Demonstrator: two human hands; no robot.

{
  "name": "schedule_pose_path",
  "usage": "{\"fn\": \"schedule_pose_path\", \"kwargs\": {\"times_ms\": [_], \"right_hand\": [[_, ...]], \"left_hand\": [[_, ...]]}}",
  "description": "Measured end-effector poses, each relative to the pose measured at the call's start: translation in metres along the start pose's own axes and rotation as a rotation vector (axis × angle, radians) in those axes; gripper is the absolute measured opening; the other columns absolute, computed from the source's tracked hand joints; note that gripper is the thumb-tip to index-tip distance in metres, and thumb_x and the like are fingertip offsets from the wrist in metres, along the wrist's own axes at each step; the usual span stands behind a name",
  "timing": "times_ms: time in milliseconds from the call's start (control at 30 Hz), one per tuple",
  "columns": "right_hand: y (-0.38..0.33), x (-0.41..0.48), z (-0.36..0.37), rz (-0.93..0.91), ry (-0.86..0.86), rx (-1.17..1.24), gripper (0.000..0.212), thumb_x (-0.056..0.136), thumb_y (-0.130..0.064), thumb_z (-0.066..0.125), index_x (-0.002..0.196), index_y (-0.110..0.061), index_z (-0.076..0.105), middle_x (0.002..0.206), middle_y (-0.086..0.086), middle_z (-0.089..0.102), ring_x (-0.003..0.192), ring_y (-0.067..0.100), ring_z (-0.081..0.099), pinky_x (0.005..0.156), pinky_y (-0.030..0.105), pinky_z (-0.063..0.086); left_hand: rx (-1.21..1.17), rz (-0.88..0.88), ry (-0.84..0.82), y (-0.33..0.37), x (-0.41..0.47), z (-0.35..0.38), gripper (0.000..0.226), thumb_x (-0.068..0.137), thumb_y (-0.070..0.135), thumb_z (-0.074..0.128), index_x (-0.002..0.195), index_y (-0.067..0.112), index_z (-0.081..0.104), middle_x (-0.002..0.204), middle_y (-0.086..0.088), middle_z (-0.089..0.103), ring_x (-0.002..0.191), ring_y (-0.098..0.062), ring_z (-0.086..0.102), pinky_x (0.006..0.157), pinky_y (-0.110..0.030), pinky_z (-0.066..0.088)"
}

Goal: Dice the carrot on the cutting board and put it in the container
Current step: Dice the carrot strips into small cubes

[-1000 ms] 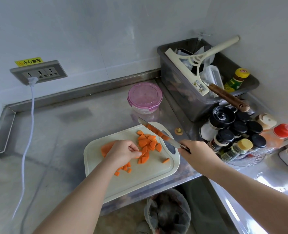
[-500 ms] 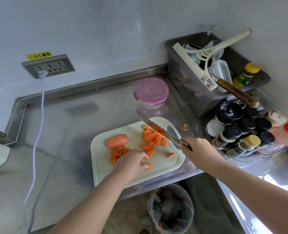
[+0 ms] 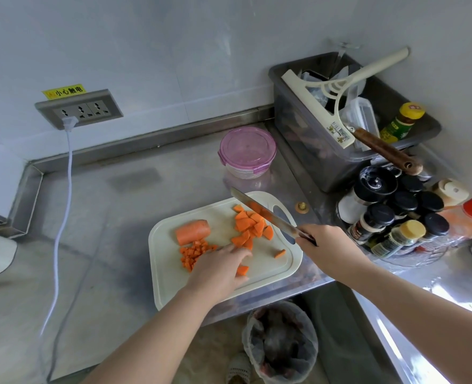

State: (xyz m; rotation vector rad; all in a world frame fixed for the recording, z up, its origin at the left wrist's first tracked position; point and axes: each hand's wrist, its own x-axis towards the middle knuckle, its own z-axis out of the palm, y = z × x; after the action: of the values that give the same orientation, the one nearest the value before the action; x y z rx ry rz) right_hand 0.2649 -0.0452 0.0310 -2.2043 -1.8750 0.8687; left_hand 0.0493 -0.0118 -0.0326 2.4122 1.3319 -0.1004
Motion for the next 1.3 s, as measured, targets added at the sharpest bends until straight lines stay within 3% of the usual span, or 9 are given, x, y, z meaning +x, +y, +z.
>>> {"fn": "schedule_pose_path", "kwargs": {"times_ms": [133,433,533,633,700,833,967,1100,1300], "right_hand": [[0.001,0.001,-0.001,0.002,0.025,0.015,0.042,0.099,-0.021,0.046,0.062,-0.037,0.032,0.057,-0.009,0.041,0.049,0.006,0.036,0.046,0.021,0.026],[0.003,0.001,0.0,0.004,0.033,0.012,0.04,0.098,-0.022,0.046,0.064,-0.037,0.034,0.059,-0.01,0.043,0.052,0.006,0.039,0.048,0.021,0.028],[0.004,0.0,0.0,-0.003,0.029,0.023,0.035,0.099,-0.023,0.046,0.069,-0.036,0.037,0.06,-0.01,0.044,0.052,0.005,0.04,0.048,0.019,0.028],[0.004,0.0,0.0,-0.001,0.031,0.022,0.037,0.099,-0.022,0.046,0.066,-0.037,0.036,0.059,-0.01,0.044,0.051,0.005,0.039,0.047,0.019,0.028],[0.004,0.0,0.001,0.001,0.027,0.017,0.036,0.1,-0.023,0.046,0.067,-0.035,0.038,0.06,-0.01,0.043,0.053,0.005,0.039,0.048,0.019,0.028],[0.001,-0.001,0.003,0.001,0.001,0.019,0.014,0.101,-0.025,0.044,0.092,-0.027,0.055,0.062,-0.011,0.045,0.054,0.004,0.04,0.048,0.019,0.028],[-0.002,-0.001,0.003,-0.005,-0.006,0.015,0.035,0.1,-0.024,0.044,0.067,-0.034,0.039,0.061,-0.009,0.045,0.053,0.007,0.04,0.049,0.022,0.029],[-0.002,-0.002,0.002,-0.008,-0.006,0.009,0.03,0.1,-0.024,0.044,0.072,-0.034,0.041,0.06,-0.009,0.045,0.052,0.007,0.039,0.048,0.021,0.027],[-0.001,-0.002,0.002,0.007,-0.012,0.009,0.037,0.1,-0.024,0.043,0.065,-0.035,0.037,0.059,-0.008,0.045,0.052,0.008,0.039,0.048,0.021,0.028]], "left_hand": [[-0.192,-0.185,0.089,-0.012,0.019,-0.011,0.031,0.089,0.036,0.062,0.119,0.03,0.058,0.113,0.012,0.055,0.102,-0.011,0.058,0.076,-0.027,0.046],[0.069,-0.047,0.058,0.002,0.032,-0.006,0.022,0.092,0.028,0.056,0.113,0.027,0.058,0.122,0.009,0.054,0.1,-0.017,0.059,0.074,-0.029,0.046],[-0.158,-0.155,0.095,-0.002,0.032,-0.006,0.013,0.091,0.024,0.058,0.103,0.023,0.063,0.106,0.007,0.065,0.095,-0.016,0.063,0.075,-0.028,0.05],[-0.555,-0.355,0.193,-0.013,0.029,-0.016,0.013,0.088,0.02,0.062,0.098,0.028,0.061,0.09,0.008,0.064,0.079,-0.012,0.062,0.054,-0.012,0.045],[-0.684,-0.397,0.142,-0.016,0.023,-0.019,0.016,0.089,0.017,0.061,0.094,0.032,0.061,0.09,0.006,0.066,0.074,-0.009,0.06,0.047,-0.01,0.042],[-0.738,-0.414,0.04,-0.011,0.013,-0.013,0.018,0.085,0.016,0.066,0.077,0.031,0.064,0.077,0.008,0.067,0.069,-0.005,0.059,0.061,-0.02,0.046],[-0.743,-0.446,0.011,-0.003,0.004,-0.006,0.013,0.084,0.017,0.067,0.077,0.027,0.064,0.073,0.01,0.067,0.062,0.004,0.058,0.061,-0.014,0.042],[-0.635,-0.489,0.002,0.001,0.0,-0.001,0.003,0.083,0.023,0.069,0.082,0.025,0.066,0.083,0.007,0.069,0.086,-0.01,0.065,0.075,-0.022,0.049],[-0.536,-0.482,-0.016,0.002,-0.001,0.0,0.005,0.086,0.024,0.065,0.086,0.022,0.07,0.089,0.006,0.071,0.09,-0.01,0.065,0.079,-0.024,0.051]]}}
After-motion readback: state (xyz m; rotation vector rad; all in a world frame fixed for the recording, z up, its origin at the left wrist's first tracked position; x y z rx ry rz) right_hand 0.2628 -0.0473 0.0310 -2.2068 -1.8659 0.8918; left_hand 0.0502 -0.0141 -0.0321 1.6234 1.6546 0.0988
